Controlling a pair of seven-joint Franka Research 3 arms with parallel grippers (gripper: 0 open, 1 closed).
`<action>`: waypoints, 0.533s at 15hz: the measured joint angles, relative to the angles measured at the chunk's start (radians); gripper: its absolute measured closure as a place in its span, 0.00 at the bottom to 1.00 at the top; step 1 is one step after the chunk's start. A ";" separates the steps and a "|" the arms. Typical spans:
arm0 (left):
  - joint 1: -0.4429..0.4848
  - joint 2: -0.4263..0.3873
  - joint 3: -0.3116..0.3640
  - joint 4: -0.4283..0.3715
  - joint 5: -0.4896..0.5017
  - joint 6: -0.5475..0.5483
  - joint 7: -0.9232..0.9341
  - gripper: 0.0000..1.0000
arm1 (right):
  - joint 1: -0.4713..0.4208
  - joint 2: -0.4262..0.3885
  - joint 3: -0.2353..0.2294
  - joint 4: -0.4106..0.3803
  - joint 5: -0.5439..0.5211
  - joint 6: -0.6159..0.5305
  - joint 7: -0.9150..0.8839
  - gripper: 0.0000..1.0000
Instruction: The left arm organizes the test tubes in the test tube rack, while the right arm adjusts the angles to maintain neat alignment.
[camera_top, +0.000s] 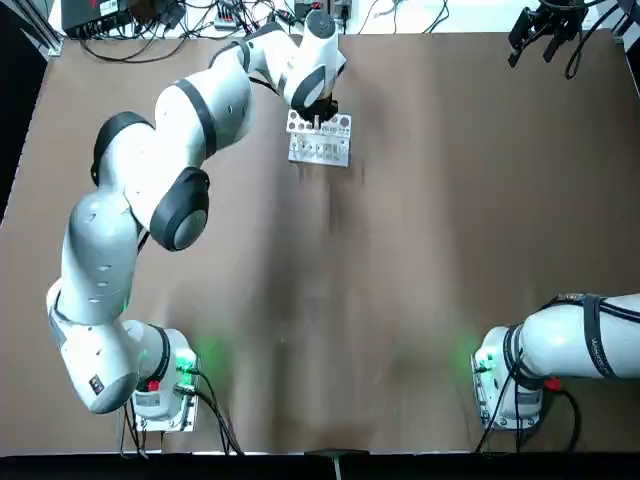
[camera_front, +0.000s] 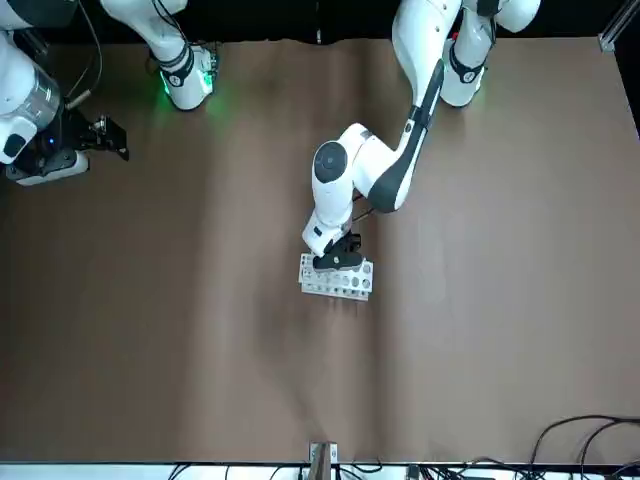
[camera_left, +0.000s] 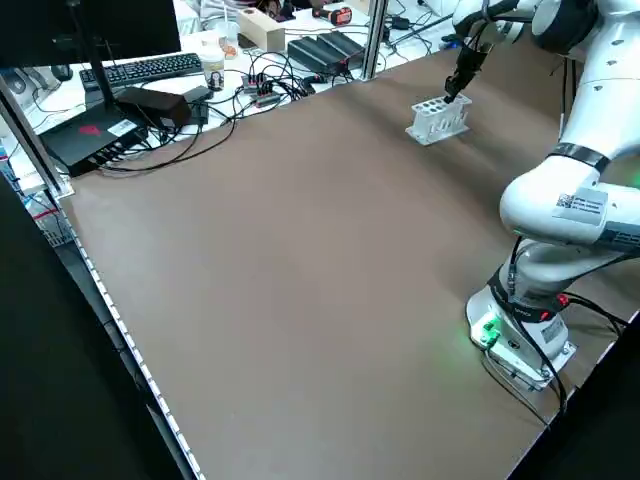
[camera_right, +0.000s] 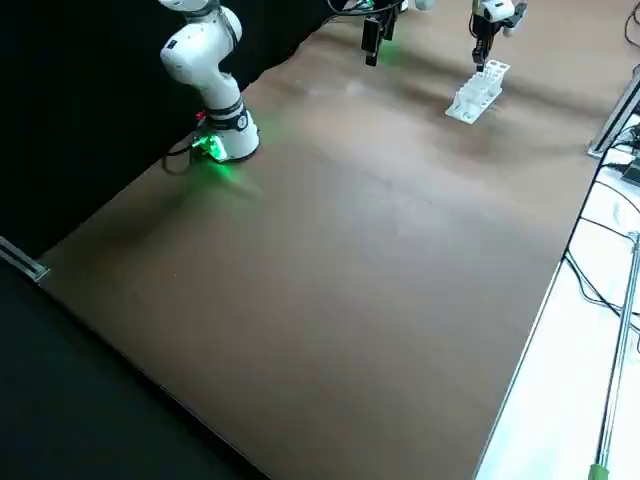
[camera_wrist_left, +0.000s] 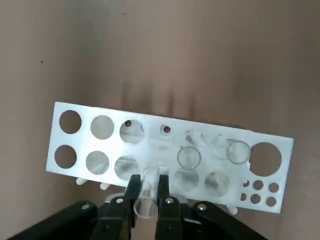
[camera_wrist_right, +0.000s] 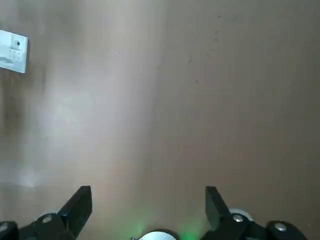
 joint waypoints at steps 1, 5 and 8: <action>0.000 0.000 0.000 0.000 0.000 0.000 0.000 0.82 | 0.000 0.000 0.000 0.000 0.000 0.000 0.000 0.00; 0.002 -0.002 0.002 0.008 0.000 0.000 0.000 0.82 | 0.000 0.000 0.000 0.000 0.000 0.000 0.000 0.00; 0.002 -0.006 0.002 0.010 0.000 -0.009 0.000 0.82 | 0.000 0.000 0.000 0.000 0.000 0.000 0.000 0.00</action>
